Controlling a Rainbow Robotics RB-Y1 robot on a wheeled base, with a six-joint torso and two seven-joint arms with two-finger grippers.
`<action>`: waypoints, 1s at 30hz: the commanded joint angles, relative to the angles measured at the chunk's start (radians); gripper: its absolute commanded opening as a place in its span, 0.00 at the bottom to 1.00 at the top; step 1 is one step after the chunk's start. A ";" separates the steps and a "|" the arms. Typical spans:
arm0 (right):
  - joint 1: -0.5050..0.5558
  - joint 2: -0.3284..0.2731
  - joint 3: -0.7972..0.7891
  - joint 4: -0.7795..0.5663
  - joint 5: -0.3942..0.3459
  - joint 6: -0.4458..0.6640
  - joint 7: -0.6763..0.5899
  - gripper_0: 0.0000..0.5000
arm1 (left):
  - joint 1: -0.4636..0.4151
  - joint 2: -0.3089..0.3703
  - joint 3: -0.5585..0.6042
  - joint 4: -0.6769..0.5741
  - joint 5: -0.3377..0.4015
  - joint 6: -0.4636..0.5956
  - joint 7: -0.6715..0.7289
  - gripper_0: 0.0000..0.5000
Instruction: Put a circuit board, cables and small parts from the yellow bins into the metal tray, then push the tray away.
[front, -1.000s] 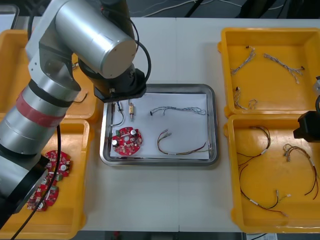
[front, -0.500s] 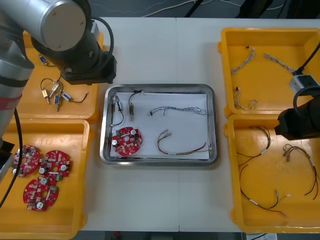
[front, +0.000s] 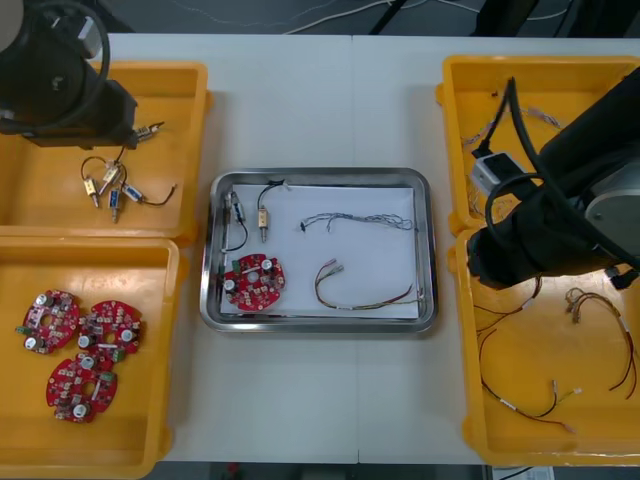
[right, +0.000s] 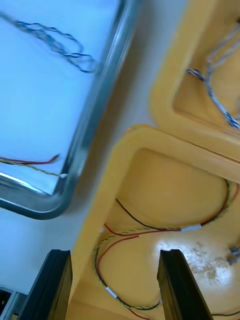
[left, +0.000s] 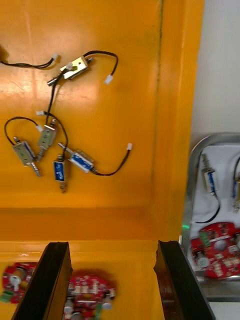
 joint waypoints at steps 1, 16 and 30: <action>-0.100 0.030 0.141 -0.033 0.020 -0.034 -0.001 1.00 | 0.068 0.090 0.093 -0.031 0.055 0.006 -0.025 1.00; -0.263 0.136 0.393 0.108 0.011 -0.157 0.382 1.00 | 0.266 0.170 0.264 -0.032 0.137 0.006 -0.117 1.00; -0.394 0.214 0.671 0.234 0.093 -0.293 0.547 1.00 | 0.378 0.172 0.354 -0.137 0.131 0.006 -0.121 1.00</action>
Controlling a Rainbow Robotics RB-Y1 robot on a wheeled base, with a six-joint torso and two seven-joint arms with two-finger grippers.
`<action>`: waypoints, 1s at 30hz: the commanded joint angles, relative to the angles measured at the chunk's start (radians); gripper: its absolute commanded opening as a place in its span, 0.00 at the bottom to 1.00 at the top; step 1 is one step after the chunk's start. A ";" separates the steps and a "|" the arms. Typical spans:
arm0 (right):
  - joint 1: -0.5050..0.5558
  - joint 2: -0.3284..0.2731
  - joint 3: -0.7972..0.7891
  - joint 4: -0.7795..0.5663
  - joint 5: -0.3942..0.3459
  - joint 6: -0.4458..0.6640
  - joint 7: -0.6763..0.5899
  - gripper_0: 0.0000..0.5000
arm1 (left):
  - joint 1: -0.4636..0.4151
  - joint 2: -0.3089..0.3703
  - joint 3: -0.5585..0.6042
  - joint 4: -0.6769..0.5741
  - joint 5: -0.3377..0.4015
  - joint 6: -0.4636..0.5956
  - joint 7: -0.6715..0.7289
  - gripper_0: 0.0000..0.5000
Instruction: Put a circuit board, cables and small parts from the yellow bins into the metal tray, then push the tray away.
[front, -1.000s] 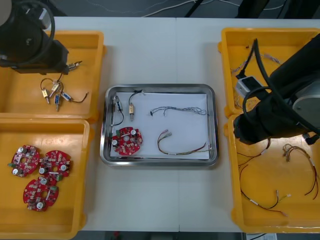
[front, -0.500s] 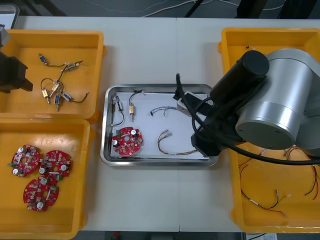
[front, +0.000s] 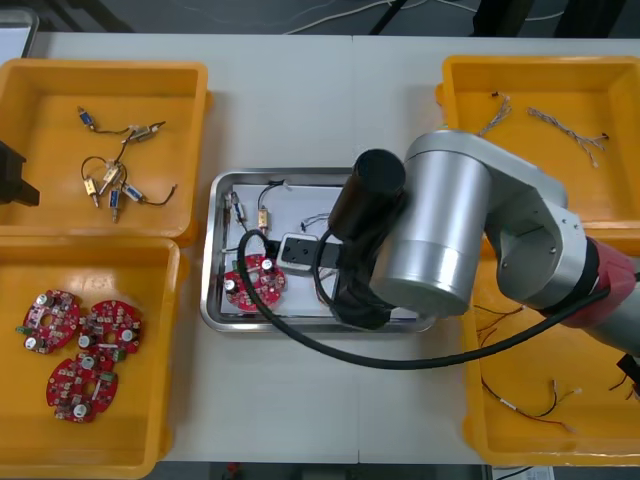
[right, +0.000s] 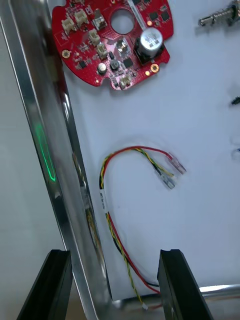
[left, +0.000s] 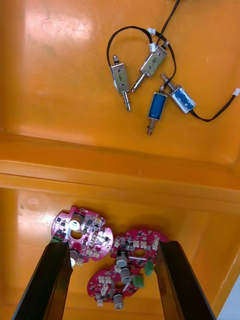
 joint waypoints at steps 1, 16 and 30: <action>-0.068 0.042 0.105 0.021 0.028 -0.060 0.011 1.00 | 0.039 0.051 0.047 -0.061 -0.001 0.006 -0.057 1.00; -0.071 0.063 0.295 0.033 0.144 -0.146 -0.001 1.00 | 0.085 0.045 0.070 -0.150 0.005 0.006 -0.066 1.00; -0.072 0.132 0.343 0.137 0.184 -0.178 -0.015 1.00 | 0.085 0.023 0.070 -0.161 0.006 0.006 -0.095 1.00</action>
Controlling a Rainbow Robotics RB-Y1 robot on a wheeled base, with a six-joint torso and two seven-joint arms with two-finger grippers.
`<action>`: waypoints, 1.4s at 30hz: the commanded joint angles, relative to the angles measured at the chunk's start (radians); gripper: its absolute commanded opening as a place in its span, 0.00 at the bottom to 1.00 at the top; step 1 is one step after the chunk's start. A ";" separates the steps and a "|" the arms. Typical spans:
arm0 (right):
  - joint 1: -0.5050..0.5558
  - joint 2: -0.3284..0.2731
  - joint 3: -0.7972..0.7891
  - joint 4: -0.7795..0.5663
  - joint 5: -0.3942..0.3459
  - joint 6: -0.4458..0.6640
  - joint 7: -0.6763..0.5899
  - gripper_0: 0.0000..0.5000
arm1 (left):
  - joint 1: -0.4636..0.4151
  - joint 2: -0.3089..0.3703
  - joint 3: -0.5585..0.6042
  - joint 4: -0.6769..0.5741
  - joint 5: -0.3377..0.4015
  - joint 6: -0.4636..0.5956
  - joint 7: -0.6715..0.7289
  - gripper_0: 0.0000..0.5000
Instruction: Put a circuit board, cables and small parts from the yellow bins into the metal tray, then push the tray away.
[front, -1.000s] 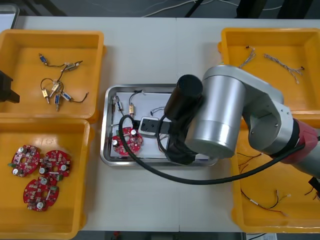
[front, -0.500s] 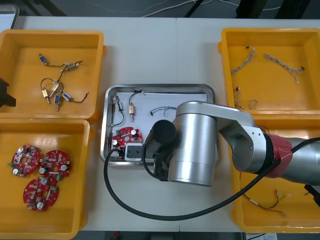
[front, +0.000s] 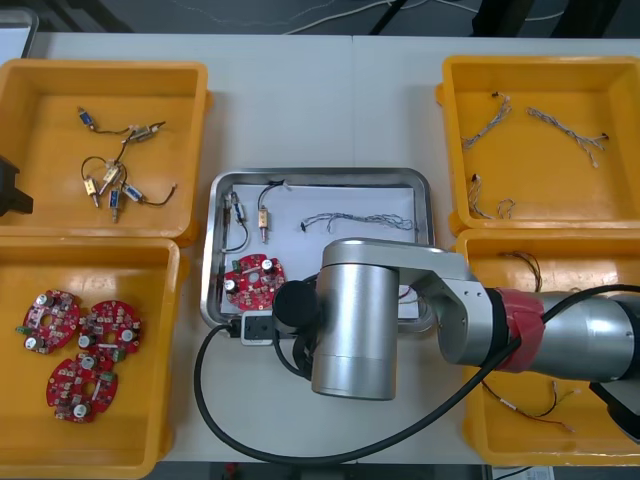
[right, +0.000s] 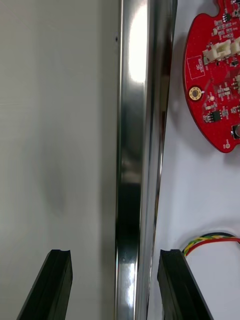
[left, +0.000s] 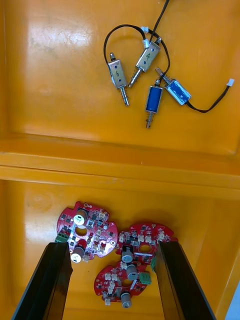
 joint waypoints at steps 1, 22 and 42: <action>-0.032 0.041 0.024 0.013 0.014 -0.021 -0.015 1.00 | 0.012 0.024 0.033 -0.038 0.006 0.006 -0.097 1.00; -0.058 0.039 0.043 0.036 0.040 -0.021 -0.015 0.00 | 0.014 0.018 0.033 -0.041 0.011 0.006 -0.103 1.00; -0.149 -0.079 0.043 0.039 0.043 -0.134 -0.047 0.00 | 0.014 0.018 0.033 -0.041 0.011 0.006 -0.103 1.00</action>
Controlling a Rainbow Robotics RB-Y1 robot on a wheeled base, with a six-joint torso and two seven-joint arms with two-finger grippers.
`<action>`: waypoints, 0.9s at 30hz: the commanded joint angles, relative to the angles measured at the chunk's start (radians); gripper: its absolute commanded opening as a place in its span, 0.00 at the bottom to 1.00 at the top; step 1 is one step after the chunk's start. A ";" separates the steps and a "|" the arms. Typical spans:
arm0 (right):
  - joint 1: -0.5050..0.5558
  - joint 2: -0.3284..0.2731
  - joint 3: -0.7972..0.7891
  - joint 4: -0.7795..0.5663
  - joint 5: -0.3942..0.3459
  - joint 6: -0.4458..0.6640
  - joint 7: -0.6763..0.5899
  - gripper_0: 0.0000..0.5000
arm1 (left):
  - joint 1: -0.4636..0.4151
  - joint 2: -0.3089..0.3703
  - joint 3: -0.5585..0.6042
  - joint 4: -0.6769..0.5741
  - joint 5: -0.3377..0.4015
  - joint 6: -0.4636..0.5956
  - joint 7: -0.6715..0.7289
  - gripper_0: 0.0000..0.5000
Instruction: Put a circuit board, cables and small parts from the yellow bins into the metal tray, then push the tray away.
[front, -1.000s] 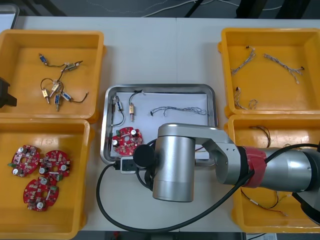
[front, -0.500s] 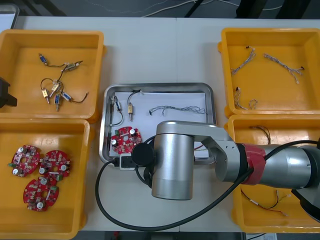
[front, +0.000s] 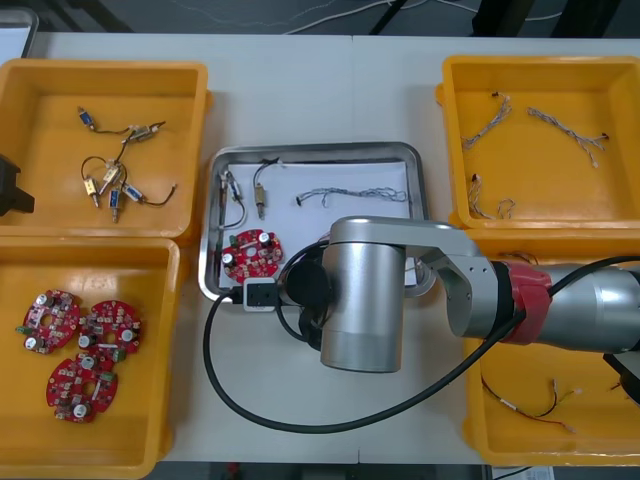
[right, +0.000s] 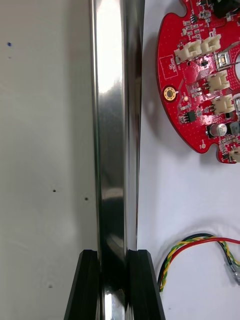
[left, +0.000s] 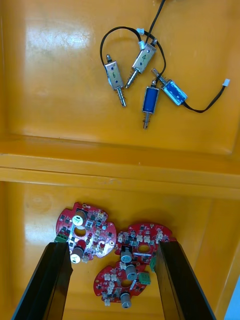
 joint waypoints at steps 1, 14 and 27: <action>-0.068 -0.030 0.015 -0.001 0.002 -0.010 -0.044 0.00 | 0.014 0.018 0.033 -0.030 0.007 0.006 -0.102 1.00; -0.190 -0.027 0.015 0.116 -0.064 -0.042 -0.027 0.00 | 0.014 0.018 0.033 -0.030 0.007 0.006 -0.102 1.00; -0.251 -0.022 0.015 0.228 -0.097 -0.136 0.018 0.00 | 0.014 0.018 0.033 -0.030 0.007 0.006 -0.102 1.00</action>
